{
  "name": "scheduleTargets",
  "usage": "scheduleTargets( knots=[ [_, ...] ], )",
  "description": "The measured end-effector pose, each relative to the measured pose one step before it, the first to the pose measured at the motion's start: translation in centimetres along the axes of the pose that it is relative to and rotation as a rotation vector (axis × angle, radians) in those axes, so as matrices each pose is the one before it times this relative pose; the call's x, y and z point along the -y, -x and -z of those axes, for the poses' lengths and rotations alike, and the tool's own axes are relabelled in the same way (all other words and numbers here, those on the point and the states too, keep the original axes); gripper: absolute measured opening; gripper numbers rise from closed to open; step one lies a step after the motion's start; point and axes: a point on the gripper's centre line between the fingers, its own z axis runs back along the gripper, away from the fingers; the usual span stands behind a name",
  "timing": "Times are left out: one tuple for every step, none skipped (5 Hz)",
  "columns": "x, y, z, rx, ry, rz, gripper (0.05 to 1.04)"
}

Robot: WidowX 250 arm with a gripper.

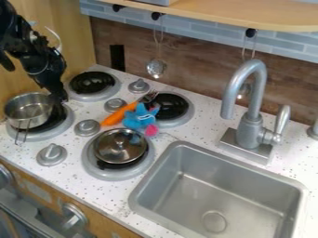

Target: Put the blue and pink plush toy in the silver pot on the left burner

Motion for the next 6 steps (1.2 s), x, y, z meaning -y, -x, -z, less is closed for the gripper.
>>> scheduleTargets(
  knots=[
    [1.529, 0.459, 0.984, -0.0163, 0.0418, 0.0085, 1.002],
    [3.968, -1.882, -0.318, 0.0851, 0.0932, 0.0954, 1.002],
    [1.302, -2.125, -2.134, 0.1011, 0.0159, -0.0384, 1.002],
    [1.428, -2.825, -1.733, 0.0880, 0.0104, 0.0613, 1.002],
    [2.407, -3.388, -0.927, 0.0886, 0.0298, 0.0816, 1.002],
    [2.072, -2.479, 0.950, 0.0565, 0.0763, 0.0734, 1.002]
  ],
)
